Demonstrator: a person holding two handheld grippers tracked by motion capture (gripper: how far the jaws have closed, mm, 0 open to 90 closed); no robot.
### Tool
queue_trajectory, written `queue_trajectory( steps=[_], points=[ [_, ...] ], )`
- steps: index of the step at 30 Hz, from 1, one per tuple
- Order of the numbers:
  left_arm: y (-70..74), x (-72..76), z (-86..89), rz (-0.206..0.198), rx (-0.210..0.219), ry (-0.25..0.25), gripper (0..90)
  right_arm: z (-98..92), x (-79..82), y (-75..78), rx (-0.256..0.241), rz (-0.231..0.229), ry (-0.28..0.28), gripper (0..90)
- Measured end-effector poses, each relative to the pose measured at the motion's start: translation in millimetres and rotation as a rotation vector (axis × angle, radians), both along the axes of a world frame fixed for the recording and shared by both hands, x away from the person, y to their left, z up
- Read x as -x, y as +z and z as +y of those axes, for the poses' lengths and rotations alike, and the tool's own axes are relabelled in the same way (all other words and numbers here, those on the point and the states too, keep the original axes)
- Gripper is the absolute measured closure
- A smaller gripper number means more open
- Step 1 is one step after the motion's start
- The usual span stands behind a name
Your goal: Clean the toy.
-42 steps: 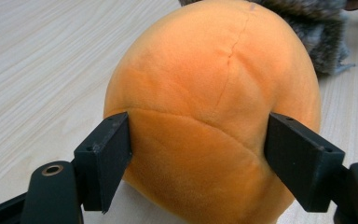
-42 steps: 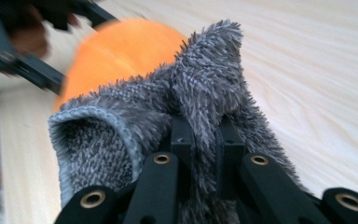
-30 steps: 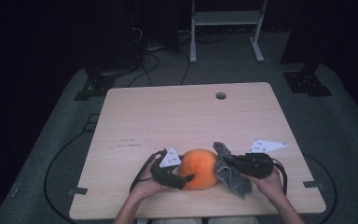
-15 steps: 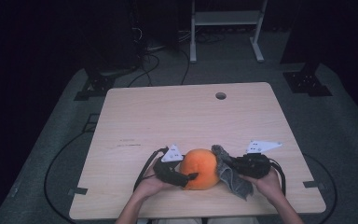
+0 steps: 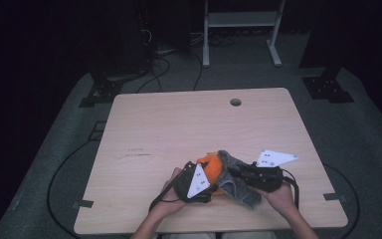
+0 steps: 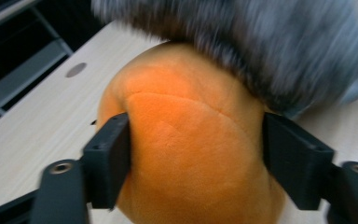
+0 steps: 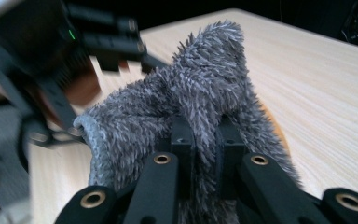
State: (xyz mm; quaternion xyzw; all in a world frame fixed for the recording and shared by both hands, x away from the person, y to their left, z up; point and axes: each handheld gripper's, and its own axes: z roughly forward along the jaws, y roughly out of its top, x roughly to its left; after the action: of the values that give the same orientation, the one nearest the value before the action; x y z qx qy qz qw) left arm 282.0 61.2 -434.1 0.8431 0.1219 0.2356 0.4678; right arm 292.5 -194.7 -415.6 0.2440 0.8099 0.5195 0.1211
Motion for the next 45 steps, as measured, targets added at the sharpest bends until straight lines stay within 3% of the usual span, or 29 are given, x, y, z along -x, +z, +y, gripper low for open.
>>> queue_trajectory(
  steps=[1, 2, 3, 4, 5, 8, 10, 13, 16, 18, 22, 24, 26, 29, 32, 34, 35, 38, 40, 43, 45],
  points=[
    [2.1, -2.9, 4.1, 0.039, 0.045, -0.003, 19.7, 2.7, 0.1, -3.6, 0.012, -0.001, 0.006, 80.6],
    [5.0, -8.7, 11.0, 0.105, 0.119, -0.001, 18.6, 3.9, 0.9, -5.2, 0.019, -0.004, 0.007, 80.7],
    [6.1, -11.8, 13.9, 0.133, 0.143, 0.013, 17.2, 4.8, 2.5, -6.0, 0.018, -0.009, 0.009, 80.7],
    [6.1, -14.2, 15.3, 0.14, 0.144, 0.044, 16.7, 5.2, 3.3, -5.7, 0.02, -0.01, 0.012, 80.7],
    [4.5, -15.2, 14.8, 0.133, 0.117, 0.058, 16.8, 6.2, 4.5, -5.1, 0.025, -0.011, 0.013, 80.7],
    [-1.2, -13.4, 11.2, 0.116, 0.061, 0.06, 21.5, 12.7, 8.3, -4.3, 0.046, -0.04, 0.02, 80.7],
    [-2.0, -13.7, 12.3, 0.119, 0.057, 0.065, 23.1, 11.6, 6.8, -4.2, 0.049, -0.043, 0.013, 80.6],
    [-4.2, -14.7, 16.1, 0.132, 0.05, 0.072, 24.3, -2.8, -1.1, -7.3, 0.069, -0.023, -0.065, 80.7],
    [-5.1, -14.4, 17.0, 0.135, 0.058, 0.065, 24.4, -18.7, -9.6, -14.8, 0.067, 0.044, -0.133, 80.7],
    [-4.6, -12.3, 14.3, 0.115, 0.048, 0.06, 24.4, -17.5, -6.9, -12.8, 0.048, 0.032, -0.12, 80.7],
    [-3.4, -6.9, 9.0, 0.064, 0.012, 0.041, 24.3, 1.6, 3.9, -2.0, 0.011, -0.023, -0.02, 80.6],
    [-3.5, -4.1, 8.3, 0.048, -0.009, 0.027, 24.2, 10.5, 8.2, -0.8, 0.02, -0.039, 0.029, 80.6],
    [-3.4, -4.1, 10.1, 0.059, -0.013, 0.026, 24.9, 9.0, 7.9, -1.3, 0.006, -0.028, 0.041, 80.6],
    [-3.3, -6.1, 12.5, 0.083, -0.022, 0.029, 26.8, 2.6, 3.7, -1.8, 0.009, -0.015, -0.001, 80.6],
    [-1.1, -7.3, 14.3, 0.105, 0.002, 0.017, 25.4, -5.2, -2.2, -7.9, -0.015, 0.028, -0.034, 80.6],
    [2.4, -8.8, 14.3, 0.115, 0.039, 0.021, 19.6, -4.4, -0.6, -8.3, -0.009, 0.02, -0.027, 80.6],
    [3.9, -8.2, 13.7, 0.096, 0.064, 0.032, 18.9, -3.7, 0.4, -8.1, -0.005, 0.01, -0.022, 80.6],
    [2.5, -7.5, 10.2, 0.089, 0.039, 0.028, 22.8, -6.6, -2.0, -9.9, -0.018, 0.016, -0.024, 80.6],
    [-0.7, -9.3, 11.5, 0.105, 0.032, 0.048, 23.7, -16.1, -8.8, -16.5, -0.036, 0.04, -0.046, 80.5],
    [-2.8, -13.1, 18.5, 0.145, 0.05, 0.06, 23.9, -27.0, -17.4, -27.7, -0.02, 0.093, -0.1, 80.6],
    [-4.3, -13.8, 21.4, 0.151, 0.052, 0.055, 23.9, -30.0, -20.8, -33.4, 0.02, 0.124, -0.125, 80.6]
  ],
)
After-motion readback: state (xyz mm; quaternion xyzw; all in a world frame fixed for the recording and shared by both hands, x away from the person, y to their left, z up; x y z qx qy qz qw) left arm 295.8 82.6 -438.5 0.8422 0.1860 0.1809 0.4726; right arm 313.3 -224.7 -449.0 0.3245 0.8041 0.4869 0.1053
